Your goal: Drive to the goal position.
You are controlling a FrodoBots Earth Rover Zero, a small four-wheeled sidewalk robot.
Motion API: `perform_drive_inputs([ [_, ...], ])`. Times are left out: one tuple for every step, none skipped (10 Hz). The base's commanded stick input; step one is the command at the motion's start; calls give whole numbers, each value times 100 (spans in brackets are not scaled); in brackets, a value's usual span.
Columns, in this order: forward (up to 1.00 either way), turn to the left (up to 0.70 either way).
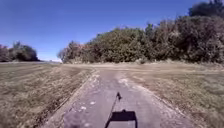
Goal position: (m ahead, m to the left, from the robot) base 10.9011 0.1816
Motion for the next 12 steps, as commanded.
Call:
perform_drive_inputs([
  [70, 0],
  [70, 0],
  [70, 0],
  [70, 0],
  [70, -14],
  [70, -14],
  [70, -14],
  [70, -14],
  [70, -14],
  [70, -12],
  [70, -9],
  [70, -5],
])
